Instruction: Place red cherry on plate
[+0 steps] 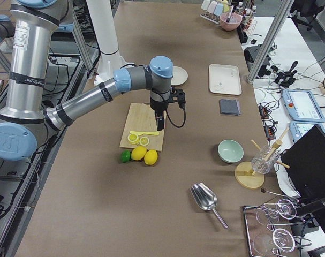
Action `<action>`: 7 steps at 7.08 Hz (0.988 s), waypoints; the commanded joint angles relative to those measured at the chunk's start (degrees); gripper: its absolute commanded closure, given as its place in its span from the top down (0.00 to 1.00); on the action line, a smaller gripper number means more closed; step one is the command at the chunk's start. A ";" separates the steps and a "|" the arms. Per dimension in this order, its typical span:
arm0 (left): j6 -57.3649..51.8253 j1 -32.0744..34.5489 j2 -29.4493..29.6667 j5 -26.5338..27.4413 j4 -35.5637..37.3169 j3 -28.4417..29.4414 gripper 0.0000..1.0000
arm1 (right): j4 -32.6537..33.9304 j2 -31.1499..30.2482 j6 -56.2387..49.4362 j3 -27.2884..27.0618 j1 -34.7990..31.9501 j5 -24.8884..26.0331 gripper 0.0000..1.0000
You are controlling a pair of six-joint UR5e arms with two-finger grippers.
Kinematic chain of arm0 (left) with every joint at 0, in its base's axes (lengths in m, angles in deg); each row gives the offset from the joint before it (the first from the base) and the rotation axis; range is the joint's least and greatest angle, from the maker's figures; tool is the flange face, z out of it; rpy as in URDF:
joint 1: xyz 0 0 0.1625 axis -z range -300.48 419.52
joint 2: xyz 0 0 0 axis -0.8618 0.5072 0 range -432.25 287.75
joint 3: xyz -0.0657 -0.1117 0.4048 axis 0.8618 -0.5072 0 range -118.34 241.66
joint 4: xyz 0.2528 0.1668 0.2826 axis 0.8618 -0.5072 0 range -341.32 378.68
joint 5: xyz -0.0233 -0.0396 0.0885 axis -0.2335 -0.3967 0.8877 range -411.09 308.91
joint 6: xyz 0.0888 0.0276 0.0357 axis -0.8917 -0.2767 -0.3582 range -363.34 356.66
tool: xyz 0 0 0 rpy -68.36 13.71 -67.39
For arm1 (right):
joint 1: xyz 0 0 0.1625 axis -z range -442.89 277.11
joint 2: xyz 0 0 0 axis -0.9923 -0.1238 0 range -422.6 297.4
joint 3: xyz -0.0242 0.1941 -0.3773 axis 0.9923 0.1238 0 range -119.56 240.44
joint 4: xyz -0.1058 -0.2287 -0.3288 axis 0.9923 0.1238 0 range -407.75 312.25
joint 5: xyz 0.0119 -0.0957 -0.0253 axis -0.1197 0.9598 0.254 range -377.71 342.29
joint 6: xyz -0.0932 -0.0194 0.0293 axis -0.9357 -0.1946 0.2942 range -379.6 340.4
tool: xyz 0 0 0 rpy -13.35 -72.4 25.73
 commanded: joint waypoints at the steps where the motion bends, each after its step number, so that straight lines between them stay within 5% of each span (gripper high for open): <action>1: -3.20 1.46 -3.95 -0.14 -0.88 -0.75 0.98 | -2.90 -1.46 0.63 -0.97 -0.34 -1.63 1.00; 4: -5.03 2.16 -3.00 0.47 -1.68 4.40 0.98 | -2.11 -0.49 2.31 0.95 -0.95 -2.79 1.00; 7: -5.84 3.49 8.13 0.56 -1.68 18.88 0.98 | -2.29 0.47 0.90 7.02 -2.35 -2.17 1.00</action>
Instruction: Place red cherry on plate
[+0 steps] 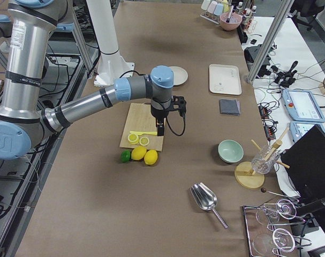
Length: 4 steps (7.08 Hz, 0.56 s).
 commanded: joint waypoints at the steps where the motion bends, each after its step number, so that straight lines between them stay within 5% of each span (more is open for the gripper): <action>1: 0.10 0.65 6.74 -0.05 0.07 8.77 0.98 | 0.04 0.20 -0.36 1.92 -0.86 0.15 1.00; 4: -0.42 2.50 7.55 -0.32 -0.46 10.03 0.98 | 0.04 0.12 -0.36 2.18 -1.56 0.33 1.00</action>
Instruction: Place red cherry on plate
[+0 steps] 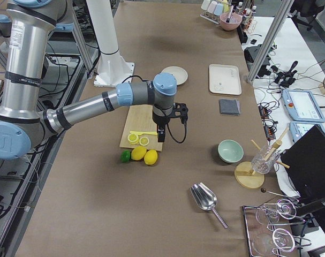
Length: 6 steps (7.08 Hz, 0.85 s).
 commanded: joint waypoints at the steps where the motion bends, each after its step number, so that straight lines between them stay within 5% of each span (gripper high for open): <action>1: -0.03 0.48 0.45 0.26 -1.57 0.57 0.98 | -0.02 -0.08 -0.18 1.48 -0.98 0.02 1.00; 6: -0.03 0.22 4.67 3.87 -2.55 3.82 0.98 | 0.15 1.68 -7.48 4.65 -2.57 -0.07 1.00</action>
